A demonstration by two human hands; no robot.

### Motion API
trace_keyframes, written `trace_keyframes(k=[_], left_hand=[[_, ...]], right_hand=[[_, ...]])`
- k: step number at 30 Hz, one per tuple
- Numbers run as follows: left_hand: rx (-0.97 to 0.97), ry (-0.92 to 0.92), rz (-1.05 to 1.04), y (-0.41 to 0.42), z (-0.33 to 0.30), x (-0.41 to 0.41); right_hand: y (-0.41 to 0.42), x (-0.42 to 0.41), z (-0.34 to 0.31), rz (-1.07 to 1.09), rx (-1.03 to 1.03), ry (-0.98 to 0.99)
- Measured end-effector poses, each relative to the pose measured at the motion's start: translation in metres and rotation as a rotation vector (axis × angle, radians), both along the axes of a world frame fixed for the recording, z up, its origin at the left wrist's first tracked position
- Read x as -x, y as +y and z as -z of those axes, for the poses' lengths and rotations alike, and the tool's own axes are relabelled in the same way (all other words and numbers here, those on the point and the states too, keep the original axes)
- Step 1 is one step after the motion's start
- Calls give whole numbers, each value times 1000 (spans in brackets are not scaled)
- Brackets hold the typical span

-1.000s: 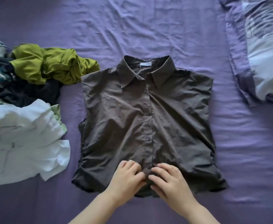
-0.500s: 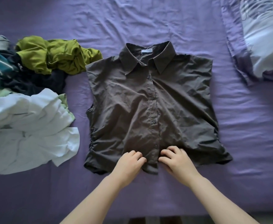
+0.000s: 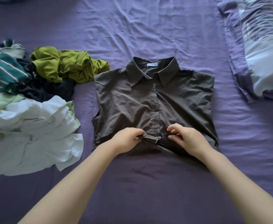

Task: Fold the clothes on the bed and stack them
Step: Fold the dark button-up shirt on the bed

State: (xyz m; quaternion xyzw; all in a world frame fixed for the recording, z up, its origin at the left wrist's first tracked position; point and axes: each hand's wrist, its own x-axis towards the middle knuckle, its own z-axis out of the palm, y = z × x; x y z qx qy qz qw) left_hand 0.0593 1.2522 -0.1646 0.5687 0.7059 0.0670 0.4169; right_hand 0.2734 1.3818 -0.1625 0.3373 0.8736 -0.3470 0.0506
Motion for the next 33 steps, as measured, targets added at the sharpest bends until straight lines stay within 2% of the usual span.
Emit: trace_keyframes(k=[3,6,11,13,15,17,19,21,24,26,29,33], left_hand=[[-51,36,-15,46,-22,25],[-60,113,-18,91,-31,45],[-13,239,-50,139,-21,63],[-3,312,-49,147,-11,68],[27,403,-38,149,-2,71],[-5,553,-32,142,8,71],[-125,657,-32,131,20,70],[-178,642,-22,117,29,68],[-44,640,29,99,44,66],[24,675,44,92,50,72],[-12,654,46,88,48,86],[-113,350,-183,87,28,102]], right_hand=[[44,34,-17,30,50,-11],[79,59,-30,51,7,-85],[81,66,-16,-206,-197,-347],[90,60,-2,-195,-177,-421],[107,55,9,-127,-24,-380],[118,53,20,-51,121,-232],[122,52,30,-28,62,-212],[119,52,36,-72,-125,-304],[108,54,39,-133,-277,-365],[101,51,37,-140,-268,-345],[93,46,32,-163,-272,-409],[89,40,26,-209,-195,-483]])
